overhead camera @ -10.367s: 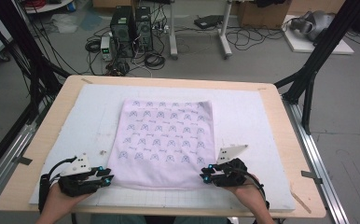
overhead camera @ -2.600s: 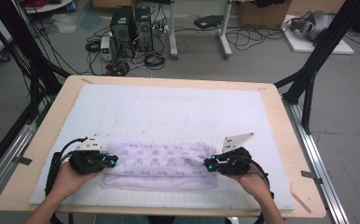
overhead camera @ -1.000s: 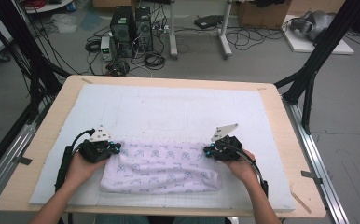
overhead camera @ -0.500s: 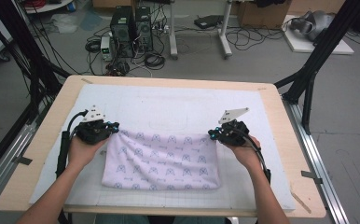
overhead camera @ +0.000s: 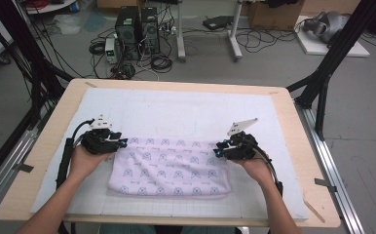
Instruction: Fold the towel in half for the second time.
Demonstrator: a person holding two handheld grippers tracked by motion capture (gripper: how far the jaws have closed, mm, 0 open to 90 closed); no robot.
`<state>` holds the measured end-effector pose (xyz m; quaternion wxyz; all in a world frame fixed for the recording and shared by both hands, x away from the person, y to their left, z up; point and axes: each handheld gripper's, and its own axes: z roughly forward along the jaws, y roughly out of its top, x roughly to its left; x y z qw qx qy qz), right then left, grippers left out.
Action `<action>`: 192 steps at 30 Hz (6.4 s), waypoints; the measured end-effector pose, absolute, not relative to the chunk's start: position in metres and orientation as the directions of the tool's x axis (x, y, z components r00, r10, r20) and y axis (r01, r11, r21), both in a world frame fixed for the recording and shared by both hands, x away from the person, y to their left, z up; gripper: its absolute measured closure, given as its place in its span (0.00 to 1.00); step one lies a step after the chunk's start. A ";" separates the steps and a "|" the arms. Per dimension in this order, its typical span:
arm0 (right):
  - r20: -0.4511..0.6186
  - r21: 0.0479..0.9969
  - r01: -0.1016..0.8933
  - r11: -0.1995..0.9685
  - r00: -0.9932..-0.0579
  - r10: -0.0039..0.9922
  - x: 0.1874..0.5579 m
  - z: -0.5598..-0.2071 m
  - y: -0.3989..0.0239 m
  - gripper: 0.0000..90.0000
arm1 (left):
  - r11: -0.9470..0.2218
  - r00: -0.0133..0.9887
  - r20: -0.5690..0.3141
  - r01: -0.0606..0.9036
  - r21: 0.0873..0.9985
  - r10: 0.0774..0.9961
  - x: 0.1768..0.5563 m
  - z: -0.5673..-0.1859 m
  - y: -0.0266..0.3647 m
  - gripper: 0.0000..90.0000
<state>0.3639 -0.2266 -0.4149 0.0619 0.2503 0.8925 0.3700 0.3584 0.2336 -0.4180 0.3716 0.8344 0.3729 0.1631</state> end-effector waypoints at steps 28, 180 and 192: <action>0.093 0.722 0.373 0.582 -0.887 0.452 0.285 -0.438 -0.231 0.84 | -0.501 0.730 0.024 0.444 0.743 0.683 0.285 -0.435 0.244 0.63; 0.122 0.787 0.479 0.388 -0.738 0.664 0.342 -0.412 -0.227 0.22 | -0.347 0.679 -0.078 0.466 0.814 0.730 0.315 -0.420 0.232 0.33; 0.098 0.793 0.447 0.414 -0.765 0.637 0.324 -0.406 -0.224 0.15 | -0.325 0.661 -0.075 0.461 0.825 0.746 0.300 -0.418 0.241 0.18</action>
